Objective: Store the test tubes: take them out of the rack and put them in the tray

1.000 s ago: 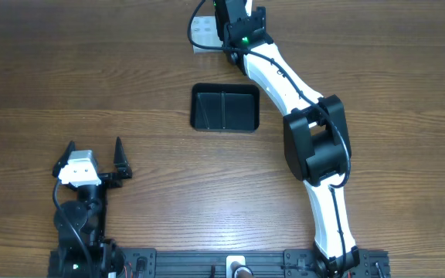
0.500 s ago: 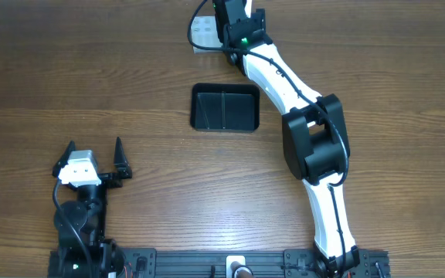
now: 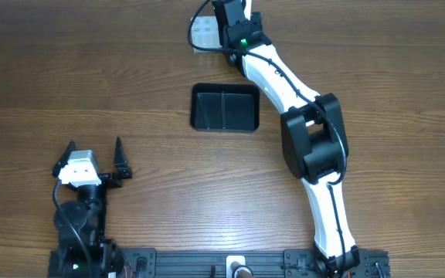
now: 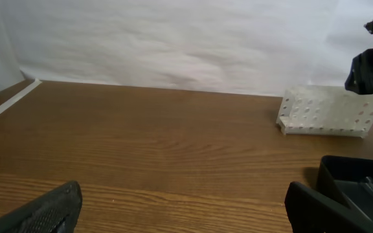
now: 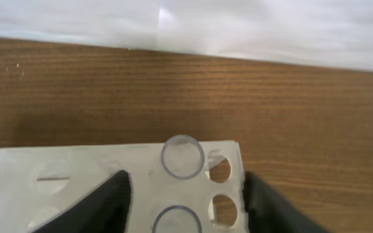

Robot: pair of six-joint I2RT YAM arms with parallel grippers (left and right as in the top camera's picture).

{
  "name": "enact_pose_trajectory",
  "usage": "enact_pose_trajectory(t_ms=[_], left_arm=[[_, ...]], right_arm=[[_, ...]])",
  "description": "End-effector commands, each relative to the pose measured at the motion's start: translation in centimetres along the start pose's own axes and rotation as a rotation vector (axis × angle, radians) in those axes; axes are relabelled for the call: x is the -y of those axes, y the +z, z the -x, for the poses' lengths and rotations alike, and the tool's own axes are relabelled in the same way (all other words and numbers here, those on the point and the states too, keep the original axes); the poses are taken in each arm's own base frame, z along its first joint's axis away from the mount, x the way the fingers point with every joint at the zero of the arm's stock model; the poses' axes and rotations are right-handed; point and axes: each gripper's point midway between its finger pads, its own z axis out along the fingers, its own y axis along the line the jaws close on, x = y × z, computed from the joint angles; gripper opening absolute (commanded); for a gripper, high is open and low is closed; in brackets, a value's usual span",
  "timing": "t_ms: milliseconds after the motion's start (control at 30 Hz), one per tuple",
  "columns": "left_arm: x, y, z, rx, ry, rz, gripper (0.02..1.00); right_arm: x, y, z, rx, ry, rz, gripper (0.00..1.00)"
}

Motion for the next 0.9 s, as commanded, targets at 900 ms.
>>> enact_pose_trajectory(t_ms=[900], left_arm=[[0.01, -0.02, -0.05, 0.003, 0.014, -0.003, 0.998]], right_arm=[[-1.03, -0.18, 0.51, 0.018, 0.000, 0.010, 0.156]])
